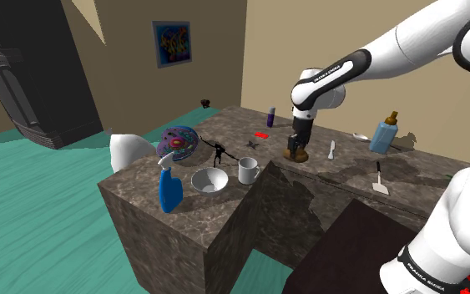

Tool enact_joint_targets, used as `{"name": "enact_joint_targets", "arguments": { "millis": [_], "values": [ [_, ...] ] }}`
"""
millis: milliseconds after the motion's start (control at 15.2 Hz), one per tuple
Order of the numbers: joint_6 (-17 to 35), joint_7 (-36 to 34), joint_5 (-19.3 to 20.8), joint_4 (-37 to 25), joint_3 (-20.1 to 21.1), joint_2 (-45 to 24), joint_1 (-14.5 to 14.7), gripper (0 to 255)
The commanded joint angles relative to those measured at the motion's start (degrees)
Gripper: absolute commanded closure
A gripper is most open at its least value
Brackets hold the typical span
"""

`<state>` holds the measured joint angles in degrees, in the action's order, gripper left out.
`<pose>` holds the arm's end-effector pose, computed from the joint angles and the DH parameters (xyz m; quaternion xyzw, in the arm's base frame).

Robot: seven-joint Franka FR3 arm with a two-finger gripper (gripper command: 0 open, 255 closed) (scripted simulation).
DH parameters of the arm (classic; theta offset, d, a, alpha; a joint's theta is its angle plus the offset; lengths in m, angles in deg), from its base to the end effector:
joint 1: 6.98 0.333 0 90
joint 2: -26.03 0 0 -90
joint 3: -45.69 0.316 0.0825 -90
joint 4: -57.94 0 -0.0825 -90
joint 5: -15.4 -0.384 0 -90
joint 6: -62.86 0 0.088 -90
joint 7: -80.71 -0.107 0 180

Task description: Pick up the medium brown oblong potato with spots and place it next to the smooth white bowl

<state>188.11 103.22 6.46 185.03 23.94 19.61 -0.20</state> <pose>0.5086 -0.1295 0.3190 -0.9968 -0.0160 0.0506 0.0591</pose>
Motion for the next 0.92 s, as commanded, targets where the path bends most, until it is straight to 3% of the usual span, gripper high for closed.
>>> {"name": "enact_joint_targets", "arguments": {
  "millis": [0, 858],
  "values": [
    [0.4, -2.9, 0.0, 0.7, 1.3, 0.7, 1.6, 255],
    [1.7, -19.9, -2.3, -2.4, 9.7, -1.7, 11.6, 255]
  ]
}}
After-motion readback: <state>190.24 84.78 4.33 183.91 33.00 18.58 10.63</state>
